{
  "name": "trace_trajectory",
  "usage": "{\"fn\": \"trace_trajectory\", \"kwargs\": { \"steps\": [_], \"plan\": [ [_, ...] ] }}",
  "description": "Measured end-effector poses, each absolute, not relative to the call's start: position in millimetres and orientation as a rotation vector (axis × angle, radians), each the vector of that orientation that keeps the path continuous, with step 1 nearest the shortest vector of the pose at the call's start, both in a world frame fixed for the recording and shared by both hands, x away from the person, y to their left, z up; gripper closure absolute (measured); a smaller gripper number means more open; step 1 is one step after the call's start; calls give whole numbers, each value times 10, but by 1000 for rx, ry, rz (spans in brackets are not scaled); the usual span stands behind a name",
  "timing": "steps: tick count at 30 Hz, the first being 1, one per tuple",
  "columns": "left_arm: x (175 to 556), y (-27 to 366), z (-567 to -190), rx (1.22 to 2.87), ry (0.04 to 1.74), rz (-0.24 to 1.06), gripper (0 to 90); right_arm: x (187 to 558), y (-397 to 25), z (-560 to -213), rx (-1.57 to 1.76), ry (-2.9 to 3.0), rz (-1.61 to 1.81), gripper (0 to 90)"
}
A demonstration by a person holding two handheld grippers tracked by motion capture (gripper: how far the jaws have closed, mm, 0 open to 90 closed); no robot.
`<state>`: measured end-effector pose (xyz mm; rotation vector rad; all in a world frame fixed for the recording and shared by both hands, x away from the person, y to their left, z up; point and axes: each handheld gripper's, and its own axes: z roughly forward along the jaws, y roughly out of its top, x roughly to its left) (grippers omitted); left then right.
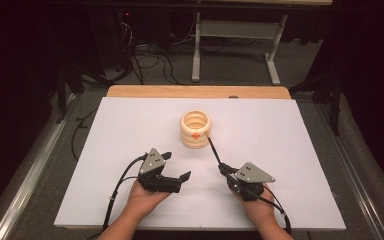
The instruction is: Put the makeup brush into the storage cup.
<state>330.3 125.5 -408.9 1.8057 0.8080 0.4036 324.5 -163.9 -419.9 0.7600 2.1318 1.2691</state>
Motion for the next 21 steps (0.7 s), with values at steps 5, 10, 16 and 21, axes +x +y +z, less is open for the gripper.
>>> {"fn": "trace_trajectory", "kwargs": {
  "steps": [5, 10, 16, 21],
  "plan": [
    [3300, 1161, -4116, 1792, 786, 399, 89, 3240, -1644, -4193, 754, 2132, 1274, 878],
    [3287, 1159, -4124, 1795, 778, 387, 91, 3222, -1643, -4182, 755, 2128, 1279, 877],
    [3260, 1147, -4177, 1832, 762, 384, 91, 3217, -1602, -4167, 715, 2125, 1266, 878],
    [3248, 1141, -4170, 1826, 750, 370, 107, 3214, -1541, -4155, 703, 2124, 1280, 878]
  ]
}}
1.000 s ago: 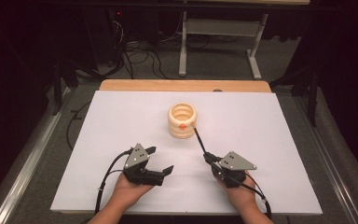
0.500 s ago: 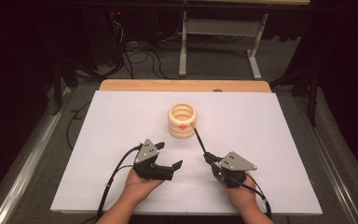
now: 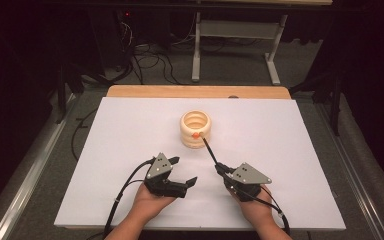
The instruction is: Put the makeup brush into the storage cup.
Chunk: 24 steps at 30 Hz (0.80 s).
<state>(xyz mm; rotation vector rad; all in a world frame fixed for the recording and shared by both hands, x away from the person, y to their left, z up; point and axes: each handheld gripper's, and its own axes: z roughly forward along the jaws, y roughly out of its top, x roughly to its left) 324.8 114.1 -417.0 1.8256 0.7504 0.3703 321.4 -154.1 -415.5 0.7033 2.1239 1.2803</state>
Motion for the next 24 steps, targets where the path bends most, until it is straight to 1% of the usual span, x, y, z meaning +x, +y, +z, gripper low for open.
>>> {"fn": "trace_trajectory", "kwargs": {
  "steps": [7, 17, 24],
  "plan": [
    [3246, 1166, -4144, 1801, 759, 361, 107, 3230, -1448, -4146, 687, 2125, 1302, 877],
    [3227, 1226, -4074, 1741, 756, 343, 153, 3231, -1311, -4142, 668, 2123, 1307, 877],
    [3224, 1288, -4020, 1697, 772, 343, 157, 3247, -1255, -4152, 653, 2134, 1310, 878]
  ]
}}
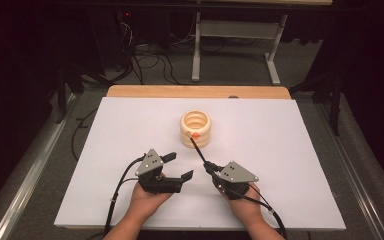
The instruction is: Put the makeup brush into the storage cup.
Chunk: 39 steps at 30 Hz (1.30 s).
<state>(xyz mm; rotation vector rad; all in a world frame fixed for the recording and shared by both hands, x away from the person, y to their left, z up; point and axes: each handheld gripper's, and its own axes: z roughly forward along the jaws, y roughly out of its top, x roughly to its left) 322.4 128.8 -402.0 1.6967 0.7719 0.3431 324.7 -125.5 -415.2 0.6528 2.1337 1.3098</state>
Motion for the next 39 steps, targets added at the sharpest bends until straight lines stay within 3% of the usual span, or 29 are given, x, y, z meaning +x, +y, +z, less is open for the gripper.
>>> {"fn": "trace_trajectory", "kwargs": {
  "steps": [15, 33, 39],
  "plan": [
    [3177, 1405, -3906, 1626, 766, 332, 207, 3146, -1123, -4221, 571, 2210, 1301, 877],
    [3146, 1445, -3872, 1582, 744, 284, 368, 3096, -1054, -4246, 536, 2246, 1310, 877],
    [3135, 1465, -3866, 1570, 725, 276, 473, 3080, -1018, -4260, 519, 2256, 1319, 877]
  ]
}}
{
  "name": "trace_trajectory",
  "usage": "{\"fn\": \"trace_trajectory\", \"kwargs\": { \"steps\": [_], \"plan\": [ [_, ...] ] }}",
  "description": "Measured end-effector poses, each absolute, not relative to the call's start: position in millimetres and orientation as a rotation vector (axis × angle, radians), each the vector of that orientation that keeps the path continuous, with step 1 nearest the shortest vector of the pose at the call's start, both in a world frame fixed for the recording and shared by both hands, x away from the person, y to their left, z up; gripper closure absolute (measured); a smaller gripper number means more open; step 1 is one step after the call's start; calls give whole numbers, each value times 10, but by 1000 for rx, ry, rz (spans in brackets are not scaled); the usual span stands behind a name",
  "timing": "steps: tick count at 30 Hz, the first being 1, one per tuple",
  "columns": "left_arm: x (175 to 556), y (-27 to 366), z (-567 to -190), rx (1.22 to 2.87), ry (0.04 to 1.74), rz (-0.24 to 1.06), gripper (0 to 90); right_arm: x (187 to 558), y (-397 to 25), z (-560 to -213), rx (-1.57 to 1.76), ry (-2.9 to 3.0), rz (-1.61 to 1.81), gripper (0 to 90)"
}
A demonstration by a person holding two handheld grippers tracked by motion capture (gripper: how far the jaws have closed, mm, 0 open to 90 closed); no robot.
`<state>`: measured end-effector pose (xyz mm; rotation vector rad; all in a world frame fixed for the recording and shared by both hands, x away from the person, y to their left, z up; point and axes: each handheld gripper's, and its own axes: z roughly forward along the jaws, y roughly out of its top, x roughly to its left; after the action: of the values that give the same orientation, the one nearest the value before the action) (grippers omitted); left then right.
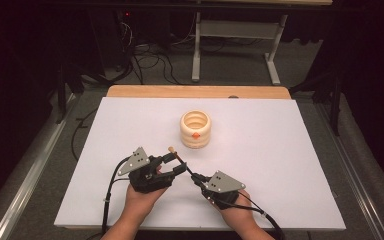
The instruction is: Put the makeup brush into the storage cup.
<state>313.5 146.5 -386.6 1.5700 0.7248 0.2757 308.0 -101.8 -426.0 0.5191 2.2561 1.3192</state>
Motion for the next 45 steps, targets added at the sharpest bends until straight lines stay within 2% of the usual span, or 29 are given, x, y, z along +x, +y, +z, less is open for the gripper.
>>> {"fn": "trace_trajectory", "kwargs": {
  "steps": [5, 17, 27, 45],
  "plan": [
    [3137, 1471, -3867, 1569, 716, 253, 556, 3077, -1018, -4259, 524, 2256, 1322, 878],
    [3143, 1498, -3877, 1543, 722, 225, 668, 3072, -1016, -4256, 526, 2257, 1325, 877],
    [3138, 1500, -3879, 1545, 712, 229, 729, 3073, -1011, -4262, 523, 2256, 1321, 877],
    [3137, 1506, -3888, 1542, 708, 237, 787, 3071, -1001, -4272, 515, 2259, 1305, 877]
  ]
}}
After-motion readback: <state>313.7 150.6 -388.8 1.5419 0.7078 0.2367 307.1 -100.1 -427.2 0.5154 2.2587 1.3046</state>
